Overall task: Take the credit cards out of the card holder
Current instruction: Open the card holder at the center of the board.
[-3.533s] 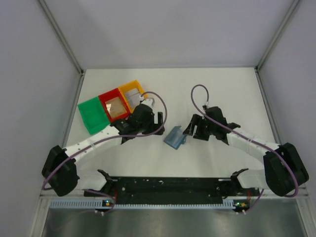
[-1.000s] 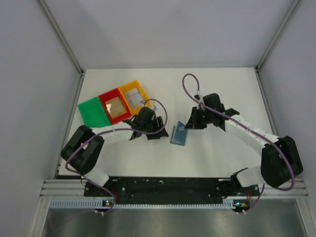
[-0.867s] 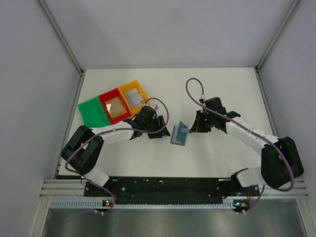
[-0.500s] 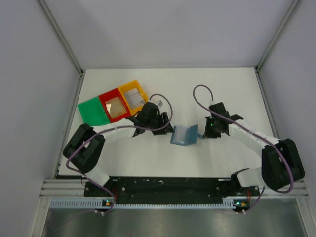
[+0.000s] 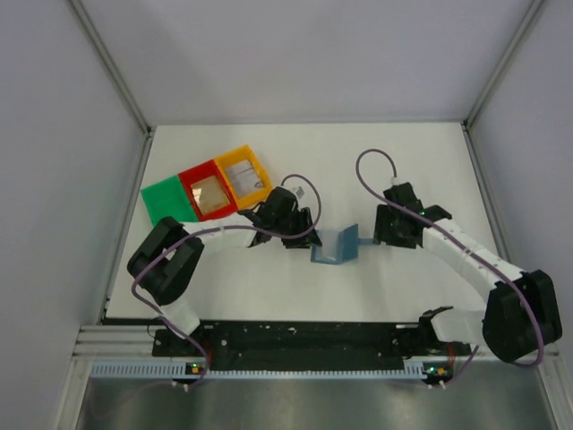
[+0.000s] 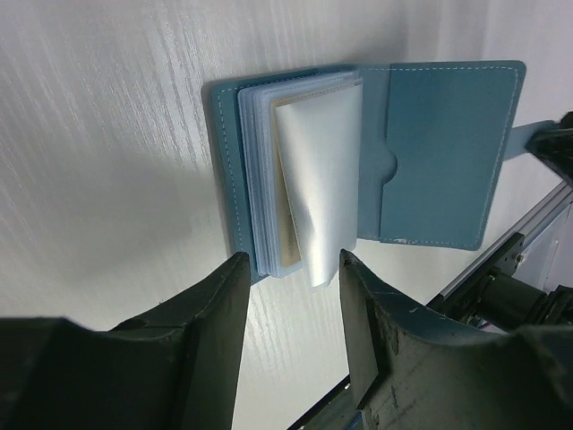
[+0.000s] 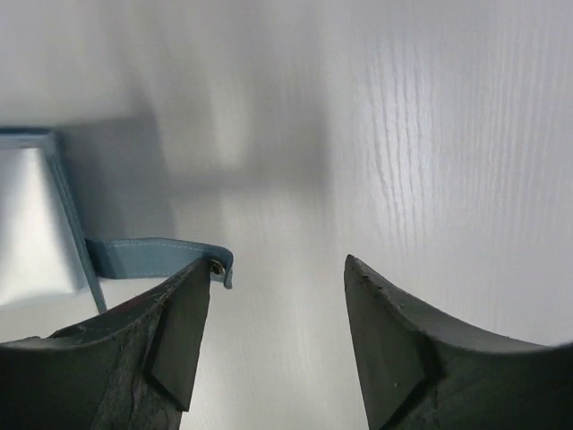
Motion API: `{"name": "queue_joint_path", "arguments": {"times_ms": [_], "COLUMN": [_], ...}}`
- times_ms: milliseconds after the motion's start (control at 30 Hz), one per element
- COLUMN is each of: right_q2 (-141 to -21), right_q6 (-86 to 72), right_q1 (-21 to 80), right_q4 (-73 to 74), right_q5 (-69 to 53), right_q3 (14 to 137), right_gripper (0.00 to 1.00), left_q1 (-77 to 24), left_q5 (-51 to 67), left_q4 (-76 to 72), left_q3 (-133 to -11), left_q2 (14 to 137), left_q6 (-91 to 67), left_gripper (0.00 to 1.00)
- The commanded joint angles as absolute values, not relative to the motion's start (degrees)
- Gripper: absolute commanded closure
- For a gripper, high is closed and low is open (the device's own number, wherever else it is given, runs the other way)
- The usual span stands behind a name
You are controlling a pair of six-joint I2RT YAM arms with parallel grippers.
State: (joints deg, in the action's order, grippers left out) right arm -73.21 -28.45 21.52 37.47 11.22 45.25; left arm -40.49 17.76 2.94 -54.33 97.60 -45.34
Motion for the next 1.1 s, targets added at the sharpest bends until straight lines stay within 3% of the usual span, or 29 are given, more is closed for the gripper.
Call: {"name": "queue_joint_path", "arguments": {"times_ms": [0, 67, 200, 533, 867, 1067], "right_q2": [-69.1, -70.3, -71.8, -73.3, -70.4, -62.8], "right_q6": [-24.8, -23.7, -23.8, -22.3, -22.9, -24.4], "right_q1": [24.9, 27.8, 30.3, 31.6, 32.2, 32.3], "right_q4": [36.7, 36.6, 35.9, 35.5, 30.3, 28.7], "right_q5": [6.4, 5.7, 5.5, 5.4, -3.9, 4.6], "right_q3": [54.4, 57.3, 61.0, 62.7, 56.3, 52.7], "right_gripper": [0.36, 0.33, 0.34, 0.43, 0.22, 0.24], "left_q1": [-40.6, -40.6, -40.7, -40.6, -41.8, -44.5], "left_q5": [18.9, 18.7, 17.6, 17.1, 19.8, 20.8], "left_q4": [0.8, 0.6, 0.8, 0.4, -2.5, -2.5], "left_q3": [-56.7, -56.5, -55.9, -55.3, -60.7, -67.2], "left_q2": [98.9, 98.9, 97.9, 98.8, 101.5, 104.2], "left_q6": [-45.6, -46.1, -46.1, -46.9, -47.9, -47.2], "left_gripper": [0.53, 0.55, 0.7, 0.71, 0.7, 0.68]}}
